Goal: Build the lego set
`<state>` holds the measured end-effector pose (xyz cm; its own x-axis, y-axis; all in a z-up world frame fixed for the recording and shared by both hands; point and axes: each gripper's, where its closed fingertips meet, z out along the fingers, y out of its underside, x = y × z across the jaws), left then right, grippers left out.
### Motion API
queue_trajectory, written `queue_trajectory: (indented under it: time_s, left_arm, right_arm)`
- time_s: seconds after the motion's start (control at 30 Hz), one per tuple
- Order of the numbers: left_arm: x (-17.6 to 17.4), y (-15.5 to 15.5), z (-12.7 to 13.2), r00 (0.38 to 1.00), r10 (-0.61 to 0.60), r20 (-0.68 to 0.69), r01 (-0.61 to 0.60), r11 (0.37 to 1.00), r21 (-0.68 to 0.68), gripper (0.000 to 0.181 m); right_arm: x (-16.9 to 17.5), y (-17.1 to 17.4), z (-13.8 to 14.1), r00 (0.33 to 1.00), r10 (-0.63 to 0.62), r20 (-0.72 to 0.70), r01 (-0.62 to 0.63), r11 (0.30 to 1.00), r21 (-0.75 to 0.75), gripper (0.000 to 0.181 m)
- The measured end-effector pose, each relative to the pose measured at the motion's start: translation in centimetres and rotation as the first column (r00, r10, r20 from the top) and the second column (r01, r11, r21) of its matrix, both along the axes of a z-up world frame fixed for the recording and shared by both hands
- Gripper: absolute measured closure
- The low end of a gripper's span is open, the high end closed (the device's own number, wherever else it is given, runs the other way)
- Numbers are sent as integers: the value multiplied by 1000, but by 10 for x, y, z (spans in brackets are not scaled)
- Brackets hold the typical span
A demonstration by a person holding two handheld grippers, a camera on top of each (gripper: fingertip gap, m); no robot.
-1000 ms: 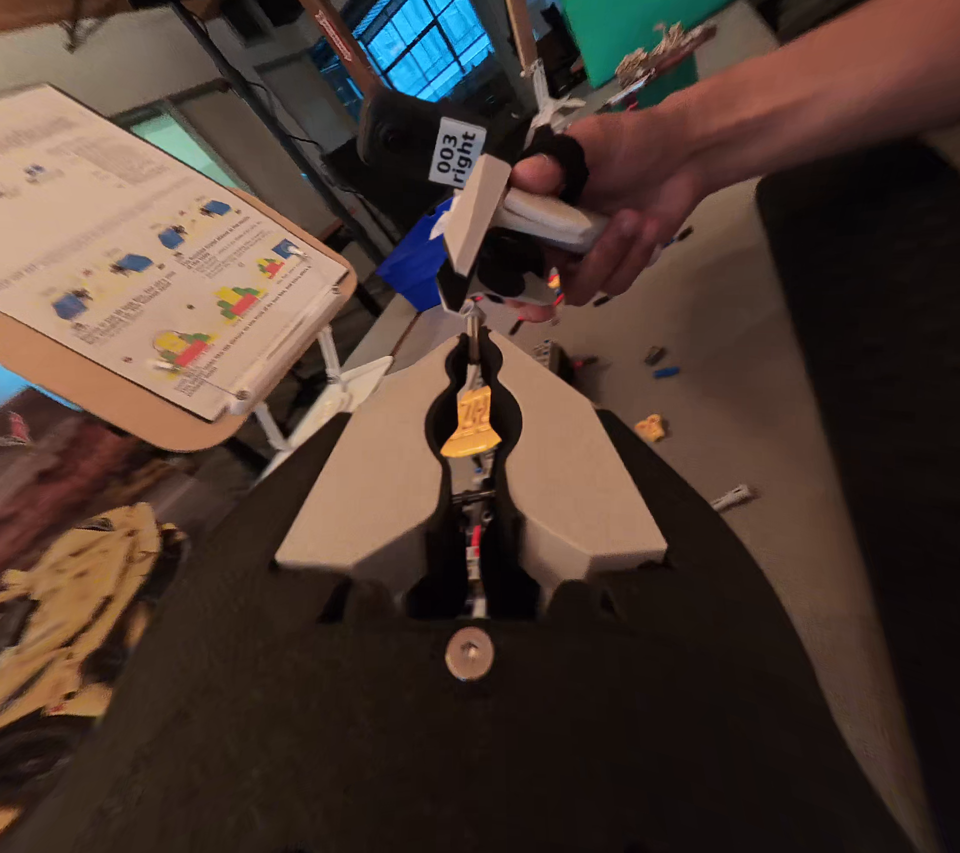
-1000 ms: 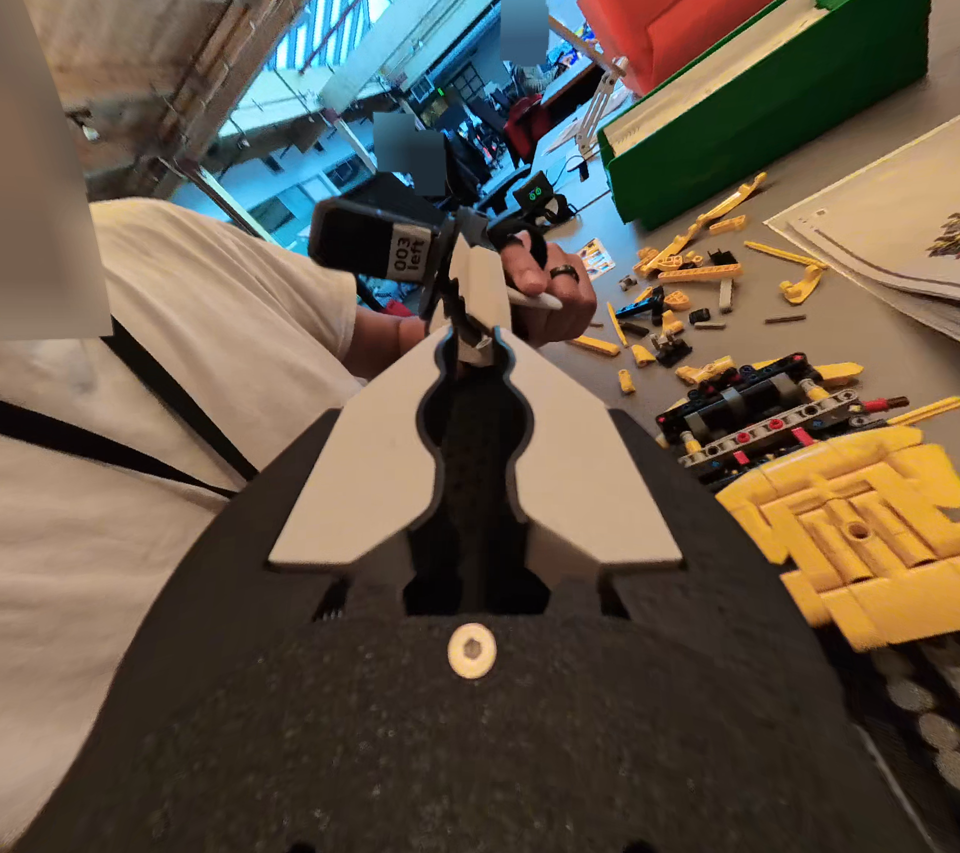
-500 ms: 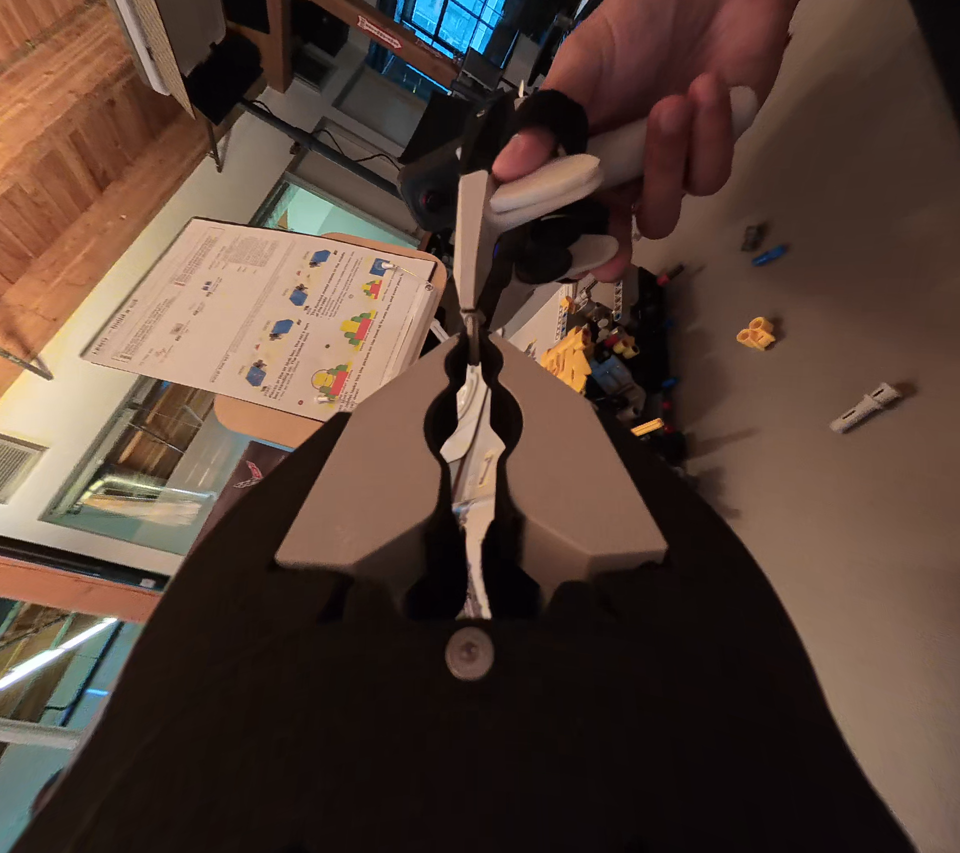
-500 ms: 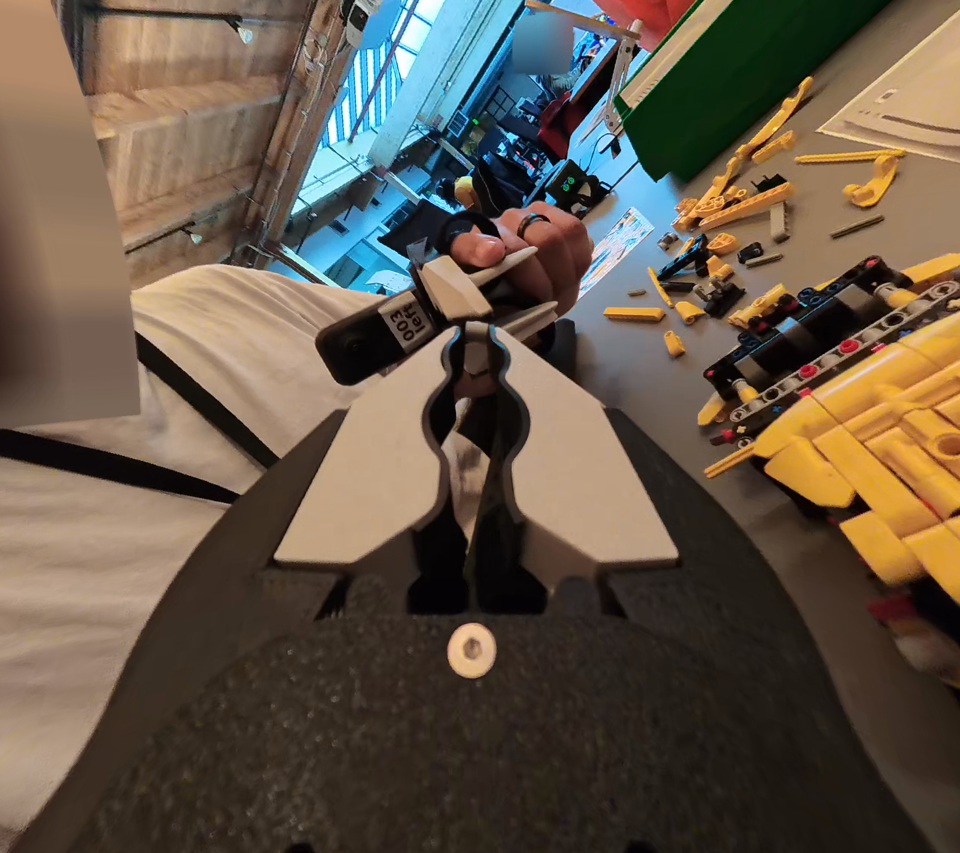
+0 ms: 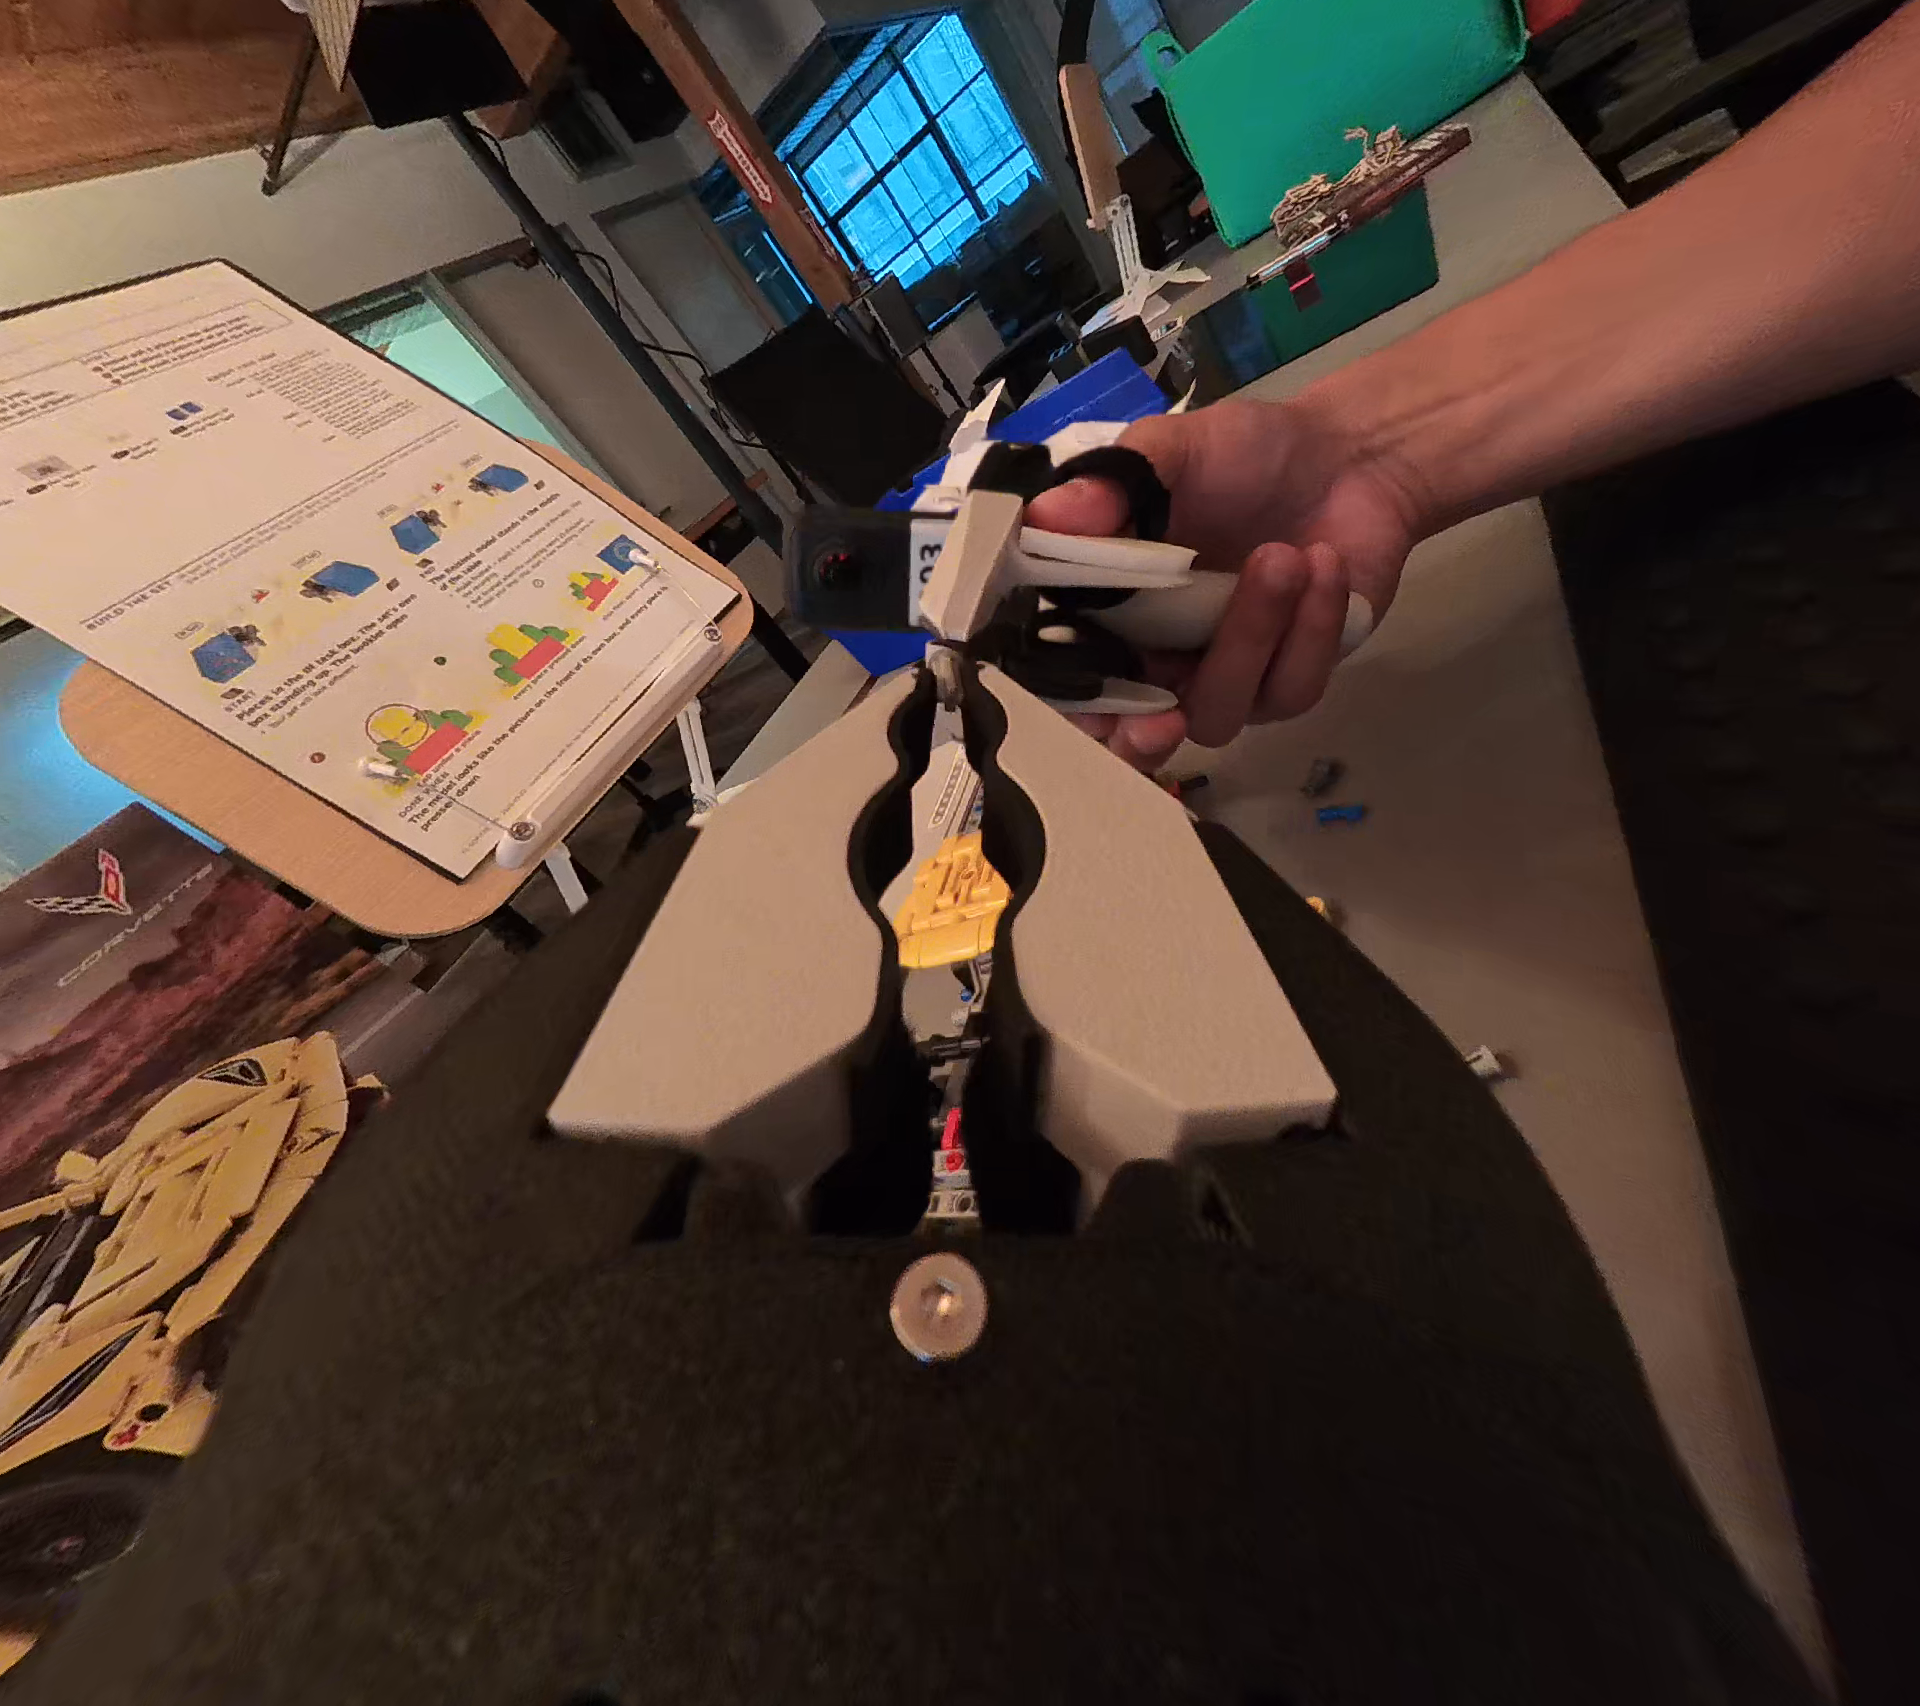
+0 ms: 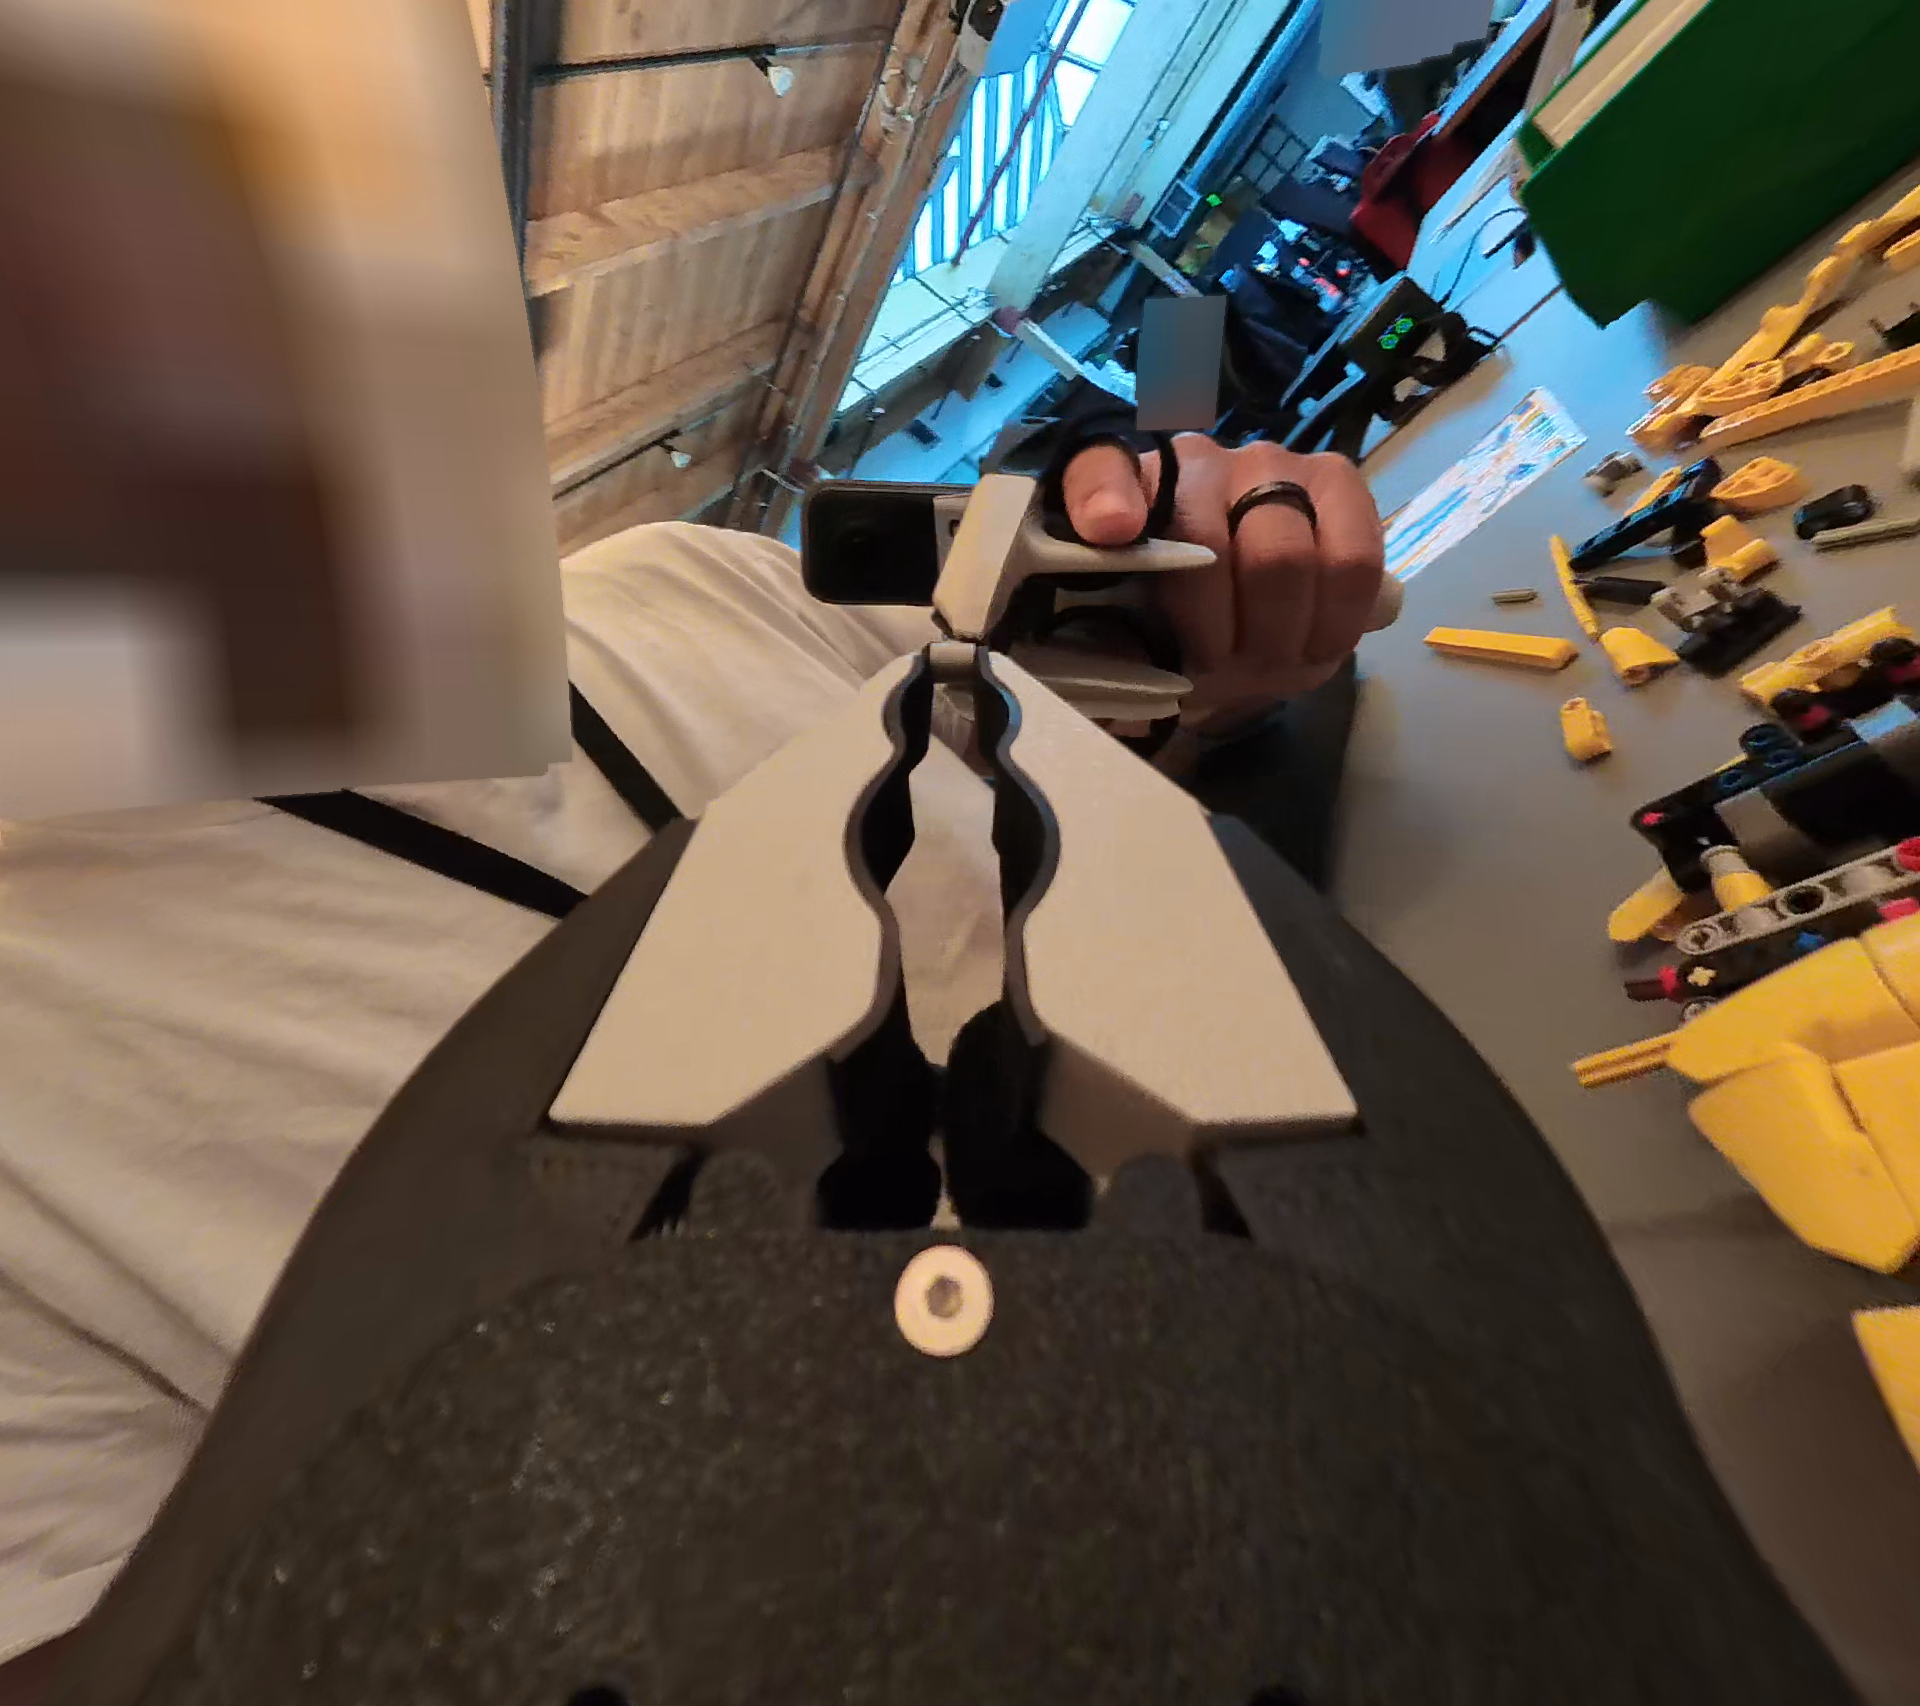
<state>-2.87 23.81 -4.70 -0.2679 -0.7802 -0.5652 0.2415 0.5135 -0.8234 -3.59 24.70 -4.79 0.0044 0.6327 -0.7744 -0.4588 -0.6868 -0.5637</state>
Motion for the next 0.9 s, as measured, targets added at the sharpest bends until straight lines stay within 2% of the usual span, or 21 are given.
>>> queue_trajectory:
  time_s: [0.07, 0.17, 0.2, 0.27, 0.33, 0.37, 0.43, 0.47, 0.5, 0.57, 0.63, 0.7, 0.73, 0.9]
  left_arm:
    - [1, 1, -1, 1000, 7, 1, -7, 1000, 9, 177]
    - [3, 6, -5, 999, 42, -9, -42, 998, 50, 177]
    - [4, 8, -8, 998, 55, -28, -53, 996, 72, 177]
    - [6, 16, -16, 992, 112, -61, -103, 985, 136, 177]
    - [4, 30, -25, 978, 190, -92, -174, 972, 156, 177]
    - [2, 36, -32, 967, 222, -121, -204, 968, 149, 177]
    - [-5, 47, -48, 945, 273, -182, -258, 960, 106, 177]
    - [-7, 48, -59, 933, 278, -230, -266, 960, 82, 177]
    - [-9, 47, -69, 924, 271, -269, -260, 963, 76, 177]
    - [-12, 36, -83, 923, 224, -313, -194, 973, 124, 177]
    - [-12, 26, -91, 922, 180, -342, -136, 979, 148, 177]
    - [-14, 14, -104, 905, 105, -413, -55, 990, 131, 177]
    - [-15, 9, -108, 898, 83, -432, -28, 991, 133, 177]
    - [-16, -9, -129, 861, 56, -505, 51, 979, 196, 177]
  right_arm:
    - [0, 1, -1, 999, 20, -28, -20, 1000, -5, 175]
    - [2, 6, -5, 1000, -16, -2, 16, 1000, 0, 175]
    - [4, 8, -7, 998, -47, 32, 47, 999, 2, 175]
    - [9, 12, -21, 960, -173, 218, 169, 985, 40, 174]
    - [17, 7, -38, 856, -268, 441, 279, 959, 42, 151]
    - [18, -1, -55, 748, -287, 599, 318, 946, 56, 149]
    - [16, -24, -100, 473, -241, 848, 374, 926, 55, 154]
    - [9, -35, -117, 392, -193, 899, 401, 916, 22, 154]
    - [2, -43, -131, 341, -156, 927, 437, 899, -9, 151]
    - [-7, -46, -143, 277, -165, 947, 510, 860, 1, 152]
    - [-18, -46, -151, 233, -150, 961, 528, 849, 5, 152]
    - [-17, -44, -159, 133, -169, 976, 545, 836, 71, 158]
    - [-18, -43, -163, 108, -166, 980, 544, 835, 82, 160]
    - [-20, -39, -166, 126, -164, 978, 548, 834, 69, 165]
